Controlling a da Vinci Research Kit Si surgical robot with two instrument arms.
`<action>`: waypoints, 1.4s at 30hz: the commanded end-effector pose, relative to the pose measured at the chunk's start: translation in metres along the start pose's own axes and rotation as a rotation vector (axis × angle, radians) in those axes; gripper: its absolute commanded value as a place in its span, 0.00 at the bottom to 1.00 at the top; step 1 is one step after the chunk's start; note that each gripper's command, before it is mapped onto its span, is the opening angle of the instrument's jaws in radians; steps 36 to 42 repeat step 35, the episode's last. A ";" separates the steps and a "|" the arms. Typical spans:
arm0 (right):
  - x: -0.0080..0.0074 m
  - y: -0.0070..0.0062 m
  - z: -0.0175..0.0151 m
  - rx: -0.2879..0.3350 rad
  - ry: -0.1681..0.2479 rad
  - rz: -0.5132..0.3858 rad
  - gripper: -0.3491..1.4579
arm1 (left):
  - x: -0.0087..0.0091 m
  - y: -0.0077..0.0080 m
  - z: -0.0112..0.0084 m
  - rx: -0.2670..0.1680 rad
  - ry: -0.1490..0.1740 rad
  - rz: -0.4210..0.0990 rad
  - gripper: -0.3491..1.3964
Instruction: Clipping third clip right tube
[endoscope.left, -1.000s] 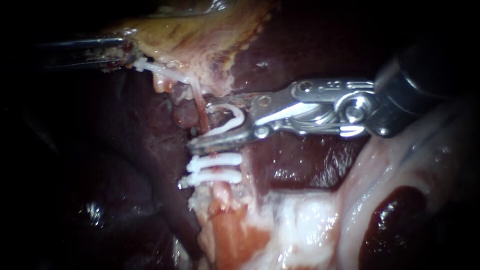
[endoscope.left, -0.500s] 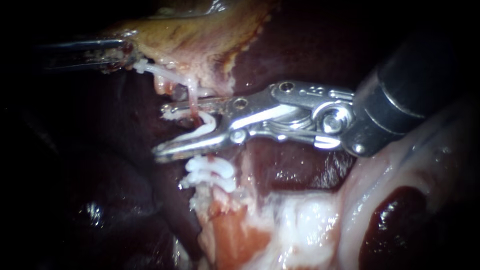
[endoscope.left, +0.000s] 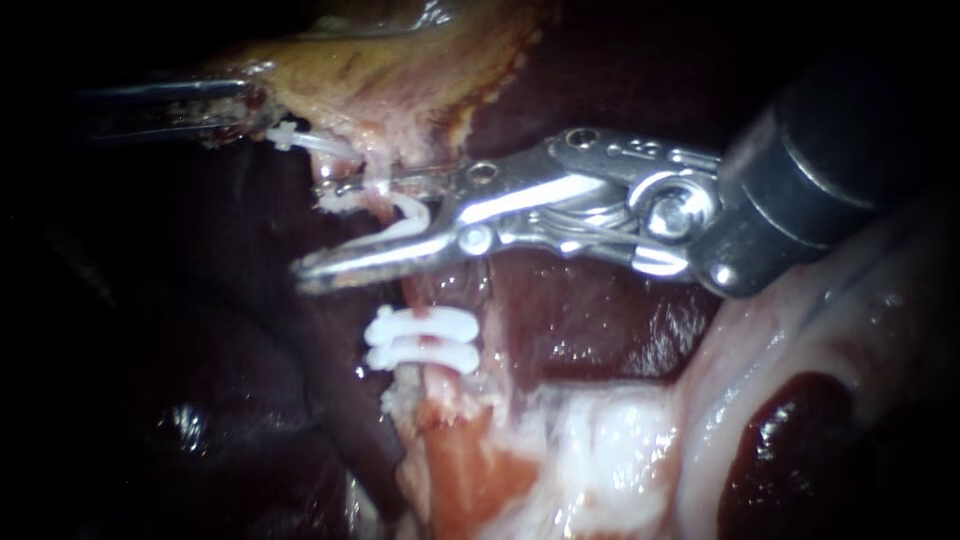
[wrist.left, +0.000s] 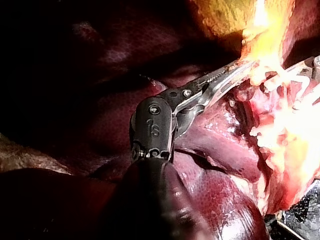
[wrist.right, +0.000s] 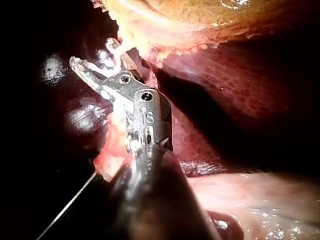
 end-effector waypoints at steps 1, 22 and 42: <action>0.0000 -0.0001 0.0000 0.001 -0.002 0.020 0.46 | 0.0000 0.0000 0.0000 0.001 0.000 0.000 0.00; 0.0003 -0.0005 -0.0012 0.003 -0.003 0.117 0.00 | -0.0001 0.0001 0.0003 0.002 0.000 0.001 0.00; 0.0002 -0.0004 -0.0011 0.005 -0.005 0.122 0.00 | -0.0003 0.0001 0.0005 0.001 -0.003 0.002 0.00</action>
